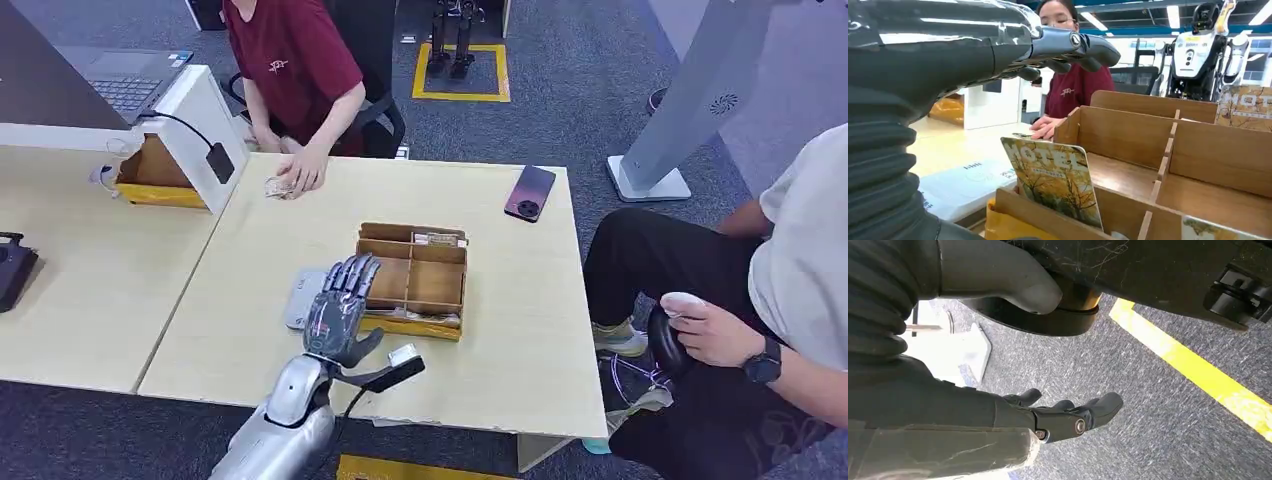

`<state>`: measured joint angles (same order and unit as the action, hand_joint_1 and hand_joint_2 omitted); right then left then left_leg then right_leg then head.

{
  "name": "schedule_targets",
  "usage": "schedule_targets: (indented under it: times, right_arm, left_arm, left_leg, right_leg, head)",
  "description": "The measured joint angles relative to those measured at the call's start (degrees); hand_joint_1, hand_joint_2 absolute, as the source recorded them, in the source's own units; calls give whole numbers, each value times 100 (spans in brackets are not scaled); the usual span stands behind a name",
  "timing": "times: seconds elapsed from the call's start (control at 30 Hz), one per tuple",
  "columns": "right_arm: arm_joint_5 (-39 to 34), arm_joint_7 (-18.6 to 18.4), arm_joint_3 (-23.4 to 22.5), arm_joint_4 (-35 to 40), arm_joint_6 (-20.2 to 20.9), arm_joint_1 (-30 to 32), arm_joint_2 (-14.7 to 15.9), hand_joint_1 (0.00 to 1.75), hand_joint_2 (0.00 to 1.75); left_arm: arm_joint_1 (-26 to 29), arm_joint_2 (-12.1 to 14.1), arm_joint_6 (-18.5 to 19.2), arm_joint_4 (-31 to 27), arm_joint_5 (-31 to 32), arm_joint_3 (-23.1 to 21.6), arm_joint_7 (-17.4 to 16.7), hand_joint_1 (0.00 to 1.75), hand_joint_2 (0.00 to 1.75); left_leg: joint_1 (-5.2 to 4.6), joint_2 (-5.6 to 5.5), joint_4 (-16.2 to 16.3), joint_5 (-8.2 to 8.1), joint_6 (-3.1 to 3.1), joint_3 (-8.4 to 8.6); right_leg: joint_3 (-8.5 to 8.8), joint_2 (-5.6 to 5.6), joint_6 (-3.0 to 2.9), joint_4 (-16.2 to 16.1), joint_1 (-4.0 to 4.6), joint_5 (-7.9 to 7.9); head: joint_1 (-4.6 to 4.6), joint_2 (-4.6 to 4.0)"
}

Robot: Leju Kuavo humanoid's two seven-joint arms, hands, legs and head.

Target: Pass the card to the sensor for recognition and then transmit it.

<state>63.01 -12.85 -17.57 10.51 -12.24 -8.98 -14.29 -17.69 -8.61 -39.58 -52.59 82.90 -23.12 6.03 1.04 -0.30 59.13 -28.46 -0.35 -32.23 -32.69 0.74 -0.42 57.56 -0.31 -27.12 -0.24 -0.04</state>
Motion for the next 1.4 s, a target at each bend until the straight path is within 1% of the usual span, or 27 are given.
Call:
schedule_targets:
  times: [0.3,0.33,0.37,0.47,0.67,1.07,1.1,1.13,1.27,1.4]
  right_arm:
    - [-20,-22,-50,2,4,-12,4,0,175]
    - [-24,-33,-63,2,4,-16,4,0,175]
    - [-26,-42,-74,2,4,-22,4,0,175]
    - [-42,-50,-127,2,4,-35,4,0,175]
    - [-33,-35,-179,2,20,-42,4,0,175]
    - [-33,-35,-251,2,50,-55,7,0,175]
    - [-31,-35,-256,2,59,-57,9,0,175]
    - [-26,-35,-258,2,66,-59,9,0,175]
    - [-24,-35,-260,2,68,-60,11,0,175]
    - [-24,-35,-262,2,68,-61,11,0,175]
  left_arm:
    - [-76,-13,0,20,-28,9,96,0,175]
    - [-79,-20,0,26,-33,9,120,21,175]
    - [-80,-33,0,31,-66,9,136,175,175]
    - [-147,-85,0,149,-278,9,254,175,175]
    - [-257,-149,0,411,-625,9,372,175,175]
    - [-371,-210,-9,640,-691,9,420,175,175]
    - [-387,-216,-15,666,-699,9,422,171,175]
    - [-402,-225,-15,686,-706,9,422,175,175]
    - [-442,-247,-17,743,-728,9,422,169,175]
    - [-467,-249,-24,787,-752,7,422,173,175]
  left_leg:
    - [0,0,0,0,0,0]
    - [0,0,0,0,0,0]
    - [0,0,0,0,0,0]
    - [0,-1,0,0,0,-1]
    - [0,0,0,0,0,0]
    - [0,0,0,0,0,0]
    - [0,0,0,0,0,0]
    - [0,0,0,0,0,0]
    - [0,0,0,0,0,0]
    - [0,0,0,0,0,1]
  right_leg:
    - [0,0,0,0,0,0]
    - [0,0,0,0,0,0]
    - [0,0,0,0,0,0]
    - [0,-1,0,0,0,0]
    - [0,0,0,0,0,0]
    - [0,1,0,0,0,0]
    - [0,1,0,0,0,0]
    - [0,1,0,0,0,0]
    - [0,1,0,0,0,0]
    - [0,1,0,0,0,0]
  head:
    - [0,0]
    - [0,0]
    - [0,0]
    - [0,0]
    - [0,0]
    - [0,0]
    - [0,0]
    - [0,0]
    - [0,0]
    - [0,0]
